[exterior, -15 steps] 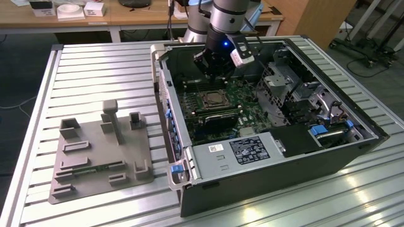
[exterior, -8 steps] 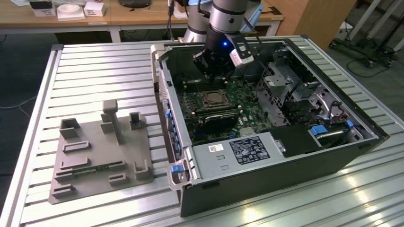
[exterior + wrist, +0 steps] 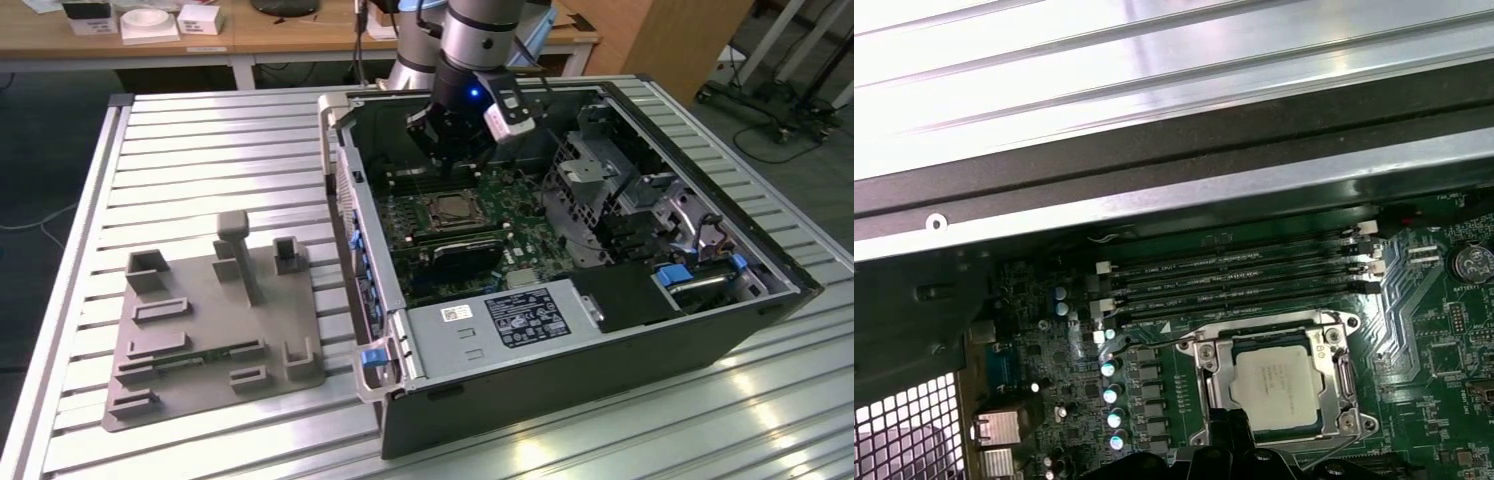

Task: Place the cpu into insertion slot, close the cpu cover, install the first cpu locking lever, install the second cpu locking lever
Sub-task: 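Install the first cpu locking lever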

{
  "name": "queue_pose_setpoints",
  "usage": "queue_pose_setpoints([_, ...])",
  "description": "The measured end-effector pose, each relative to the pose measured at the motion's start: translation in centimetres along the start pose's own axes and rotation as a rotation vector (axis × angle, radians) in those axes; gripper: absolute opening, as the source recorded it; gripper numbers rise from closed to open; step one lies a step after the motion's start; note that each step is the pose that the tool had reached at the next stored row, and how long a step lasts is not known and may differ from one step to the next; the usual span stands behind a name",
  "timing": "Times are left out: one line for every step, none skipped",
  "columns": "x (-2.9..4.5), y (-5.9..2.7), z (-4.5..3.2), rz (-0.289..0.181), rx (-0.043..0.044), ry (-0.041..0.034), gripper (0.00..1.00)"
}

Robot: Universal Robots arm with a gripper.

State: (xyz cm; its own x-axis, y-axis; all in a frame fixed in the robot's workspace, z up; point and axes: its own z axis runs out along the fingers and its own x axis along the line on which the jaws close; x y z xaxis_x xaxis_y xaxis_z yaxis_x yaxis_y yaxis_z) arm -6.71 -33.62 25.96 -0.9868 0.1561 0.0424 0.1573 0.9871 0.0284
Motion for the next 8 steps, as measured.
queue_pose_setpoints([0.02,0.00,0.00,0.000,0.0000,0.0000,0.10])
queue_pose_setpoints([0.04,-0.01,0.00,0.000,-0.0001,0.0000,0.10])
queue_pose_setpoints([0.07,-0.01,0.00,0.000,0.0000,0.0000,0.10])
queue_pose_setpoints([0.09,-0.01,0.00,0.000,-0.0001,0.0000,0.10])
queue_pose_setpoints([0.11,-0.02,0.00,0.000,0.0000,0.0000,0.10])
queue_pose_setpoints([0.13,-0.02,0.01,0.000,-0.0001,0.0000,0.10])
queue_pose_setpoints([0.15,-0.02,0.01,0.000,-0.0001,0.0000,0.10])
queue_pose_setpoints([0.18,-0.03,0.01,0.000,-0.0001,0.0000,0.10])
